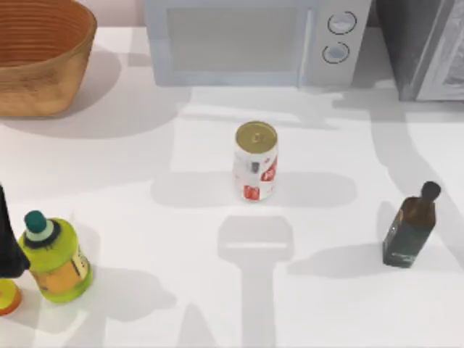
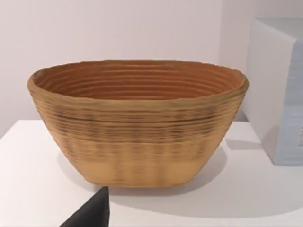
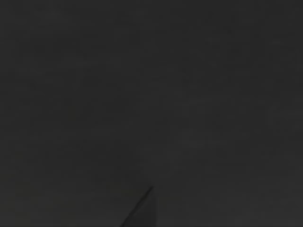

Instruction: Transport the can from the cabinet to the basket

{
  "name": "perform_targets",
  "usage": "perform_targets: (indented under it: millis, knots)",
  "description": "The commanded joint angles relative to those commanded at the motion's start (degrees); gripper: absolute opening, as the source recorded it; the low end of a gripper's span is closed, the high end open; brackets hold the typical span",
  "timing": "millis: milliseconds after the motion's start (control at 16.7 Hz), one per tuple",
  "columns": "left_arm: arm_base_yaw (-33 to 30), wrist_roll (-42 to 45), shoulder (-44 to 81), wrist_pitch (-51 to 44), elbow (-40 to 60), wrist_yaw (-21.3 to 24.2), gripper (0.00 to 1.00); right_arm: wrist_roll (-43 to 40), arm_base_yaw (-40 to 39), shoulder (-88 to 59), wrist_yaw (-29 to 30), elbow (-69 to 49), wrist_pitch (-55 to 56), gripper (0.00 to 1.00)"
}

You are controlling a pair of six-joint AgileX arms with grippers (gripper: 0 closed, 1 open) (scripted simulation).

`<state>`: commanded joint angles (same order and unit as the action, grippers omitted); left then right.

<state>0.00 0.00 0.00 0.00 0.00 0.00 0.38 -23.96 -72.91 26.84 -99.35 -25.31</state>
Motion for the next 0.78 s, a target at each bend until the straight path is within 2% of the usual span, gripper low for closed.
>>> perform_targets:
  millis: [420, 780]
  knots:
    - [0.0, 0.0, 0.0, 0.0, 0.0, 0.0, 1.00, 0.1, 4.6, -8.3, -4.4, -5.7, 2.4, 1.00]
    - [0.0, 0.0, 0.0, 0.0, 0.0, 0.0, 1.00, 0.0, 4.4, -6.8, -4.5, -4.8, 2.6, 1.00]
